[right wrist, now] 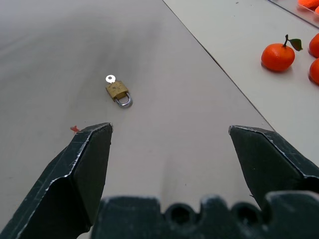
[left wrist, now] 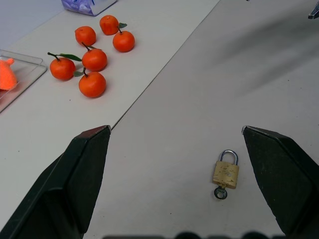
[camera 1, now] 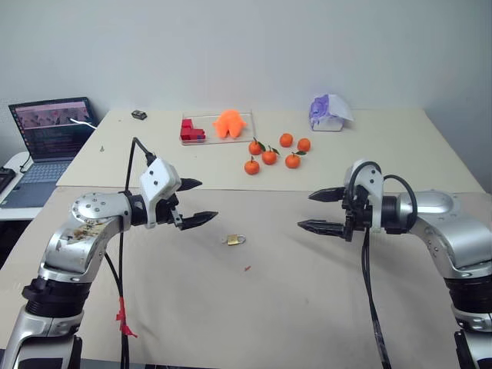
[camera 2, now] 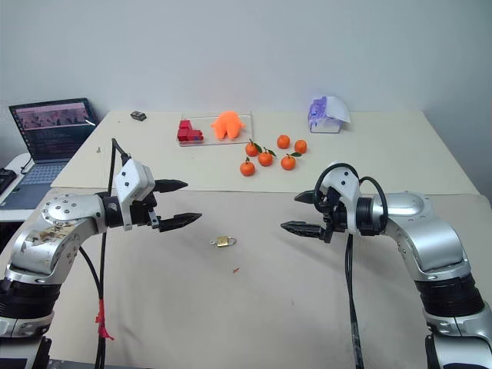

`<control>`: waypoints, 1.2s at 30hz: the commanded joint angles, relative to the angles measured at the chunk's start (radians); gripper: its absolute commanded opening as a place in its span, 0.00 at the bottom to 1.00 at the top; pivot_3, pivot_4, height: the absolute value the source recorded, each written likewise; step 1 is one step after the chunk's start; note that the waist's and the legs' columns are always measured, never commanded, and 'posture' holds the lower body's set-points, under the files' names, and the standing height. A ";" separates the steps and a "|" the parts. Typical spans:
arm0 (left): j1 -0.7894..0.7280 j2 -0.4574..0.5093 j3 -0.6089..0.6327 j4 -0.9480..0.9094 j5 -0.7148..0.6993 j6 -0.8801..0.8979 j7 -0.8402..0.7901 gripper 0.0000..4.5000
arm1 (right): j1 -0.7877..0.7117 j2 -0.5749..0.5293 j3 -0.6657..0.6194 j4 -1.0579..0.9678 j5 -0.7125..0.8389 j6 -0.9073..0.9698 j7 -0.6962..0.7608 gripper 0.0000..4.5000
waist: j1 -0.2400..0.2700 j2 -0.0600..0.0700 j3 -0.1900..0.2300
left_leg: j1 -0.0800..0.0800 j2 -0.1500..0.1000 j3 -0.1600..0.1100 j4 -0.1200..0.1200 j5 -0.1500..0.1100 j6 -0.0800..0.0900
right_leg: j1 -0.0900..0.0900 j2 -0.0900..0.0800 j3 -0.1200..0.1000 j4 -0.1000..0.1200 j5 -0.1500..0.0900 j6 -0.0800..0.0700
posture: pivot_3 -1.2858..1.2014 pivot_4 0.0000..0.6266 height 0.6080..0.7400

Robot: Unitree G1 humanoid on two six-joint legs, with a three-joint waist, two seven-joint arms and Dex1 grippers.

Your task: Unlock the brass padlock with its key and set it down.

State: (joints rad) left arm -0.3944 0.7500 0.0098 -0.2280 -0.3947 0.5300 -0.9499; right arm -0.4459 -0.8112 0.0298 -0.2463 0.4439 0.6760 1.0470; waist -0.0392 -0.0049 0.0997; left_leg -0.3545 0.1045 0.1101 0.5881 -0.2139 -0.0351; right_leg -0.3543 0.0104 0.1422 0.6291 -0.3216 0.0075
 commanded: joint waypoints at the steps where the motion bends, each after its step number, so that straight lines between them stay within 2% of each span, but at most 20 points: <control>1: -0.027 -0.006 0.018 -0.024 -0.015 0.000 0.009 1.00 | -0.002 -0.007 -0.024 -0.023 0.006 -0.020 -0.004 0.98 | 0.000 0.000 0.000 | 0.000 0.000 0.000 0.000 0.000 0.000 | 0.000 0.000 0.000 0.000 0.000 0.000 | 0.52 0.24 0.72; 4: -0.040 -0.013 0.023 -0.005 -0.027 0.024 0.013 1.00 | -0.003 -0.002 -0.017 -0.027 0.004 -0.018 -0.013 0.98 | 0.001 0.000 0.000 | 0.000 0.000 0.000 0.000 0.000 0.000 | 0.000 0.000 -0.001 0.000 0.000 0.000 | 0.52 0.24 0.72; 7: -0.039 0.003 0.048 0.037 0.006 0.013 0.034 1.00 | -0.046 0.026 0.053 0.019 -0.044 -0.069 0.000 0.98 | -0.004 0.000 0.000 | 0.000 0.000 -0.001 0.000 0.000 0.000 | 0.000 0.000 -0.001 0.000 0.000 0.000 | 0.52 0.24 0.72; 13: -0.020 0.082 0.076 0.175 0.153 -0.096 0.124 1.00 | -0.211 0.183 0.226 0.196 -0.152 -0.227 0.058 0.98 | -0.016 0.002 -0.001 | 0.002 0.002 -0.001 0.000 -0.001 0.002 | -0.001 0.004 0.001 0.002 0.000 -0.001 | 0.52 0.24 0.72; 16: 0.011 0.112 0.100 0.186 0.166 -0.096 0.135 1.00 | -0.277 0.270 0.291 0.296 -0.189 -0.303 0.103 0.98 | -0.012 0.005 -0.003 | 0.001 0.003 -0.001 0.001 -0.001 0.002 | -0.002 0.004 0.001 0.002 0.000 -0.001 | 0.52 0.24 0.72; 21: 0.097 0.130 0.148 0.103 0.109 -0.032 0.099 1.00 | -0.350 0.403 0.380 0.463 -0.283 -0.458 0.129 0.98 | 0.001 0.006 -0.003 | 0.000 0.002 0.000 0.001 -0.001 0.003 | -0.003 0.002 -0.001 0.003 0.000 -0.002 | 0.52 0.24 0.72; 25: 0.226 0.168 0.190 -0.034 0.027 0.022 0.014 1.00 | -0.369 0.505 0.470 0.616 -0.387 -0.611 0.122 0.98 | -0.001 0.006 -0.003 | 0.001 0.003 0.000 0.001 -0.001 0.003 | -0.003 0.000 -0.006 0.004 -0.001 -0.003 | 0.52 0.24 0.72; 29: 0.272 0.187 0.229 -0.104 -0.048 0.102 -0.008 1.00 | -0.364 0.551 0.494 0.718 -0.437 -0.722 0.129 0.98 | -0.002 0.006 -0.003 | 0.001 0.004 -0.001 0.001 -0.001 0.003 | -0.004 0.000 -0.011 0.009 -0.002 -0.006 | 0.52 0.24 0.72; 36: 0.302 0.211 0.246 -0.151 -0.065 0.137 -0.003 1.00 | -0.385 0.621 0.485 0.898 -0.482 -0.834 0.118 0.98 | -0.009 0.006 -0.003 | 0.003 0.004 -0.004 0.000 -0.001 0.003 | -0.003 0.000 -0.015 0.013 -0.005 -0.010 | 0.52 0.24 0.72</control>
State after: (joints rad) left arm -0.0948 0.9442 0.2196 -0.3518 -0.4513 0.6605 -0.9555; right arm -0.7997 -0.2048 0.5388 0.6397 -0.0346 -0.1192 1.1733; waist -0.0477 0.0006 0.0963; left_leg -0.3515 0.1084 0.1061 0.5887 -0.2153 -0.0320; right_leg -0.3577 0.0106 0.1274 0.6426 -0.3265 -0.0032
